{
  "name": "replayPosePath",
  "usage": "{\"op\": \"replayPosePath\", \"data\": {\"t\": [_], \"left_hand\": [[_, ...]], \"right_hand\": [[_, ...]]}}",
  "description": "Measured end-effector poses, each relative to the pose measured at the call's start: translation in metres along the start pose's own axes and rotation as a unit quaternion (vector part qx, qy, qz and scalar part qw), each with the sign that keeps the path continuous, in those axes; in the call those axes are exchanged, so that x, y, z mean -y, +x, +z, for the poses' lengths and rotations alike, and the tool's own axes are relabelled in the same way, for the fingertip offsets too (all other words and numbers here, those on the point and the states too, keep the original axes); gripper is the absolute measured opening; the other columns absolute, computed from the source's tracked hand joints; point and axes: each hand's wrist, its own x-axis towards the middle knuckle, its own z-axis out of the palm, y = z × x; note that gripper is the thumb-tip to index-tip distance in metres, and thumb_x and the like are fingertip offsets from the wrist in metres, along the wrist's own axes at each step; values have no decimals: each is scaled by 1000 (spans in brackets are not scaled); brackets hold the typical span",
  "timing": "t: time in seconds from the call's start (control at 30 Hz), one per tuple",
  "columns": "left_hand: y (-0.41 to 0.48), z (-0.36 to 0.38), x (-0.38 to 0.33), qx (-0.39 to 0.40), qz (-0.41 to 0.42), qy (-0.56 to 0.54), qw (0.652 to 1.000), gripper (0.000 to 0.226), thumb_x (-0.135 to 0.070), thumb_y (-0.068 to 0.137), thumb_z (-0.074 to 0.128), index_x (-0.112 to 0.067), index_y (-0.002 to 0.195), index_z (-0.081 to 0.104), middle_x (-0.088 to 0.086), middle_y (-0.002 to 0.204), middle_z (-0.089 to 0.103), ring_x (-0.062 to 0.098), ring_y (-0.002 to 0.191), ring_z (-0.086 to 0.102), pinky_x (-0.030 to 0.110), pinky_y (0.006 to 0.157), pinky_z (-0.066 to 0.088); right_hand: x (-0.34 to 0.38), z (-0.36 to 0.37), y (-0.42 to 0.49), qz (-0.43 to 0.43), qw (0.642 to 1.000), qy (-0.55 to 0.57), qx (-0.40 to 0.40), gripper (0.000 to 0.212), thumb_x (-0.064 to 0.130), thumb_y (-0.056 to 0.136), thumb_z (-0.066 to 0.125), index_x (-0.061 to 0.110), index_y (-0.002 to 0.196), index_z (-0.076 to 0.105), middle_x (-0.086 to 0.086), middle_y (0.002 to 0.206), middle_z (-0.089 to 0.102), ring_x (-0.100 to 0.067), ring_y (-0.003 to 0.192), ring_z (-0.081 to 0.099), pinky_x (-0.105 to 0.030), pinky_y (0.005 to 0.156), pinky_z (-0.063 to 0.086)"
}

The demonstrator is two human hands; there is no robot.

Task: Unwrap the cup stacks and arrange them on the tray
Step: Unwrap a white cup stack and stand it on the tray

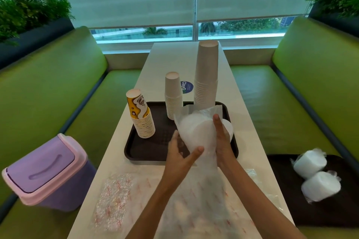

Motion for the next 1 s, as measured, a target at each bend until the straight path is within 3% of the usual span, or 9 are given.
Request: {"op": "replayPosePath", "data": {"t": [0.1,0.2,0.33,0.43,0.5,0.63,0.73,0.83,1.0], "left_hand": [[9,-15,-22,-9,11,6,1000,114,-55,56,82,-25,148,22,-6,137,43,8,113,51,21,86,53],[17,-17,-38,15,33,78,996,106,-54,56,81,-28,142,26,-10,130,40,10,116,45,25,92,46],[22,-21,-37,44,25,84,995,80,-40,60,84,-40,123,34,-8,127,45,9,112,50,25,88,50],[21,-31,-37,47,-33,-9,998,82,-40,55,88,-34,122,41,-1,124,56,15,110,57,35,88,54],[21,-35,-39,40,-53,-98,993,64,-33,57,79,-34,113,47,2,118,61,21,109,60,42,89,54],[21,-36,-41,15,-45,-150,988,51,-27,62,70,-36,106,46,1,114,59,23,107,60,49,93,51],[23,-39,-35,-13,-32,-132,991,60,-29,61,72,-36,114,45,0,117,59,22,110,59,50,93,51],[24,-42,-30,-62,-13,-106,992,77,-35,57,75,-30,126,41,1,123,57,22,115,56,49,96,49],[25,-35,-23,-124,8,-10,992,85,-26,68,81,-17,139,35,3,131,50,18,117,51,30,91,49]], "right_hand": [[1,-8,7,-3,999,-40,30,129,86,17,71,21,127,52,-9,119,61,-28,108,60,-49,93,52],[5,-9,7,-35,992,-68,98,101,74,35,73,23,120,55,-5,108,64,-17,93,64,-27,67,56],[10,-2,4,-51,980,-135,139,111,75,42,73,21,134,45,-9,123,59,-19,102,61,-27,76,56],[19,-9,1,18,976,-100,194,120,85,19,73,25,122,56,-2,99,71,-15,86,69,-28,67,57],[19,-20,0,66,969,-64,229,119,82,13,75,22,115,61,-1,88,74,-14,78,70,-24,63,56],[2,-34,-7,188,948,56,251,110,55,2,91,10,99,66,-11,90,74,-23,84,70,-31,64,59],[-1,-37,-8,138,952,-58,267,78,36,39,97,20,107,61,-3,99,71,-17,88,69,-30,72,59],[-2,-41,-6,80,951,-173,243,25,12,86,68,20,109,63,-3,103,69,-10,86,67,-22,75,55],[-6,-35,-7,7,983,-160,89,13,7,91,59,12,83,69,-2,72,65,-12,65,58,-16,54,45]]}}
